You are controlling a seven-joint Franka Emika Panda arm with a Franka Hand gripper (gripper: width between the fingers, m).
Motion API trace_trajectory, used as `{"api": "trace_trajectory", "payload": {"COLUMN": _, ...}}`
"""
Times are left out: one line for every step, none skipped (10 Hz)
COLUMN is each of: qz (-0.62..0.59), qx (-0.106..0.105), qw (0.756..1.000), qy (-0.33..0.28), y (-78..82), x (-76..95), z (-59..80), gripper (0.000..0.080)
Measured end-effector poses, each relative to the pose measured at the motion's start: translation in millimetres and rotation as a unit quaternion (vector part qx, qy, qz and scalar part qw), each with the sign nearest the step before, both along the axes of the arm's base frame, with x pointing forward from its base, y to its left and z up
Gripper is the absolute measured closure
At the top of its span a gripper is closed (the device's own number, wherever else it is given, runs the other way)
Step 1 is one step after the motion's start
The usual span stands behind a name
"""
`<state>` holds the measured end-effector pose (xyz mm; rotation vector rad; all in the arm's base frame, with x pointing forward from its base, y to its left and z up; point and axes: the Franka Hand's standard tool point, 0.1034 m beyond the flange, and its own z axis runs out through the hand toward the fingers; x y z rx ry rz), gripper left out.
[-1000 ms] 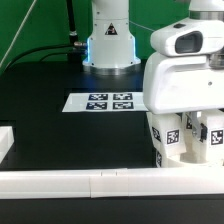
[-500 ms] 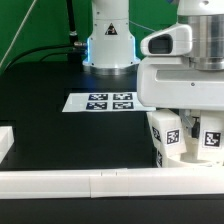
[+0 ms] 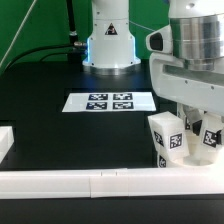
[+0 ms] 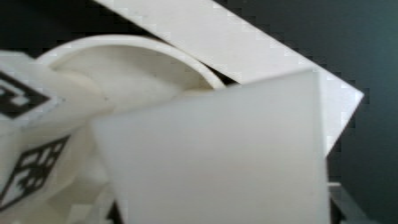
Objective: Assemble stool
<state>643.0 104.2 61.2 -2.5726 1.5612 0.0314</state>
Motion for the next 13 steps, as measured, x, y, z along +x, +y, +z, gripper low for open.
{"api": "trace_trajectory", "payload": {"qz": -0.032, "qx": 0.002, "qw": 0.999, "qy": 0.004, "y": -0.1, "x": -0.1, "z": -0.1, "gripper": 0.0459}}
{"api": "trace_trajectory", "payload": {"qz": -0.056, "qx": 0.003, "qw": 0.998, "qy": 0.007, "y": 0.1, "x": -0.3, "z": -0.2, "gripper": 0.0459}}
{"api": "trace_trajectory", "payload": {"qz": -0.128, "qx": 0.011, "qw": 0.992, "qy": 0.018, "y": 0.8, "x": -0.9, "z": -0.5, "gripper": 0.0459}}
{"api": "trace_trajectory", "payload": {"qz": -0.213, "qx": 0.02, "qw": 0.977, "qy": 0.027, "y": 1.4, "x": -1.6, "z": -1.3, "gripper": 0.0459}}
{"api": "trace_trajectory", "payload": {"qz": -0.268, "qx": 0.026, "qw": 0.963, "qy": 0.027, "y": 2.0, "x": -2.1, "z": -1.9, "gripper": 0.0459}}
{"api": "trace_trajectory", "payload": {"qz": -0.311, "qx": 0.03, "qw": 0.95, "qy": 0.022, "y": 2.0, "x": -3.0, "z": -2.4, "gripper": 0.0459}}
{"api": "trace_trajectory", "payload": {"qz": -0.374, "qx": 0.041, "qw": 0.927, "qy": 0.015, "y": 1.3, "x": -4.8, "z": -2.7, "gripper": 0.0459}}
{"api": "trace_trajectory", "payload": {"qz": -0.396, "qx": 0.044, "qw": 0.917, "qy": 0.011, "y": 1.7, "x": -5.2, "z": -2.5, "gripper": 0.0459}}
{"api": "trace_trajectory", "payload": {"qz": -0.433, "qx": 0.046, "qw": 0.9, "qy": 0.014, "y": 1.1, "x": -5.4, "z": -2.4, "gripper": 0.0459}}
{"api": "trace_trajectory", "payload": {"qz": -0.41, "qx": 0.028, "qw": 0.91, "qy": 0.055, "y": 1.8, "x": -11.9, "z": -0.9, "gripper": 0.0459}}
{"api": "trace_trajectory", "payload": {"qz": -0.451, "qx": 0.038, "qw": 0.889, "qy": 0.06, "y": 3.0, "x": -8.3, "z": -0.4, "gripper": 0.0459}}
{"api": "trace_trajectory", "payload": {"qz": -0.464, "qx": 0.042, "qw": 0.883, "qy": 0.061, "y": 4.4, "x": -8.1, "z": -0.3, "gripper": 0.0459}}
{"api": "trace_trajectory", "payload": {"qz": -0.481, "qx": 0.048, "qw": 0.873, "qy": 0.061, "y": 5.1, "x": -7.5, "z": -0.2, "gripper": 0.0459}}
